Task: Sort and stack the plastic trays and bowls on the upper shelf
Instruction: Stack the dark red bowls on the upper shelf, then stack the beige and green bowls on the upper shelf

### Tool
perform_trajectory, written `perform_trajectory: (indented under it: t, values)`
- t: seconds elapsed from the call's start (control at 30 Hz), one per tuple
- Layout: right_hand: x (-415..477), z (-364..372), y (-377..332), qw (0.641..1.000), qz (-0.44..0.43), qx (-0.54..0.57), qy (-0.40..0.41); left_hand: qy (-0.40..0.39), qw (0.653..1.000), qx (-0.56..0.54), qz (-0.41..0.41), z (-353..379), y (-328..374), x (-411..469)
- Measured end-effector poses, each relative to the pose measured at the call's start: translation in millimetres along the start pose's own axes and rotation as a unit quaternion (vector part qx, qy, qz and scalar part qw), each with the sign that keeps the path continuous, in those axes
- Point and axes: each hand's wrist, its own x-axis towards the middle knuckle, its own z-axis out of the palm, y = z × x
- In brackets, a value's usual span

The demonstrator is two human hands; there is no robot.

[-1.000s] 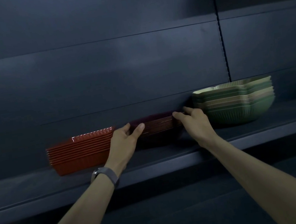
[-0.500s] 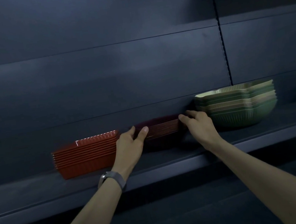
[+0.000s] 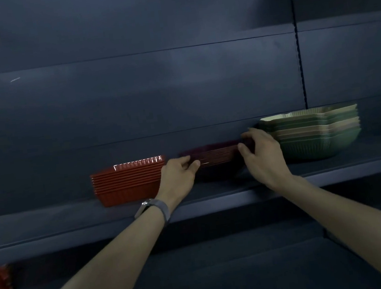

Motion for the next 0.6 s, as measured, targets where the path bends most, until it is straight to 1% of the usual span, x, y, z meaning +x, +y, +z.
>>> perform_trajectory:
  t: [0.1,0.17,0.33,0.4,0.47,0.6]
  values:
    - [-15,-1,-18,0.998,-0.064,0.013,0.015,0.014,1.0,0.0,0.026,-17,0,-16]
    - [-27,1,-37,0.995,-0.093,0.039,0.005,0.024,0.999,-0.027,0.039,-29,-1,-27]
    - [-63,22,-87,0.985,-0.106,0.097,-0.094,0.055,0.995,-0.052,0.061,-67,-6,-70]
    - [-79,36,-105,0.977,-0.115,0.124,-0.13,0.058,0.996,-0.054,0.05,-83,-14,-91]
    - [-97,50,-121,0.965,-0.124,0.149,-0.175,0.046,0.997,-0.054,0.034,-98,-25,-115]
    - [-135,83,-148,0.941,-0.146,0.174,-0.251,0.044,0.999,-0.023,0.01,-126,-57,-163]
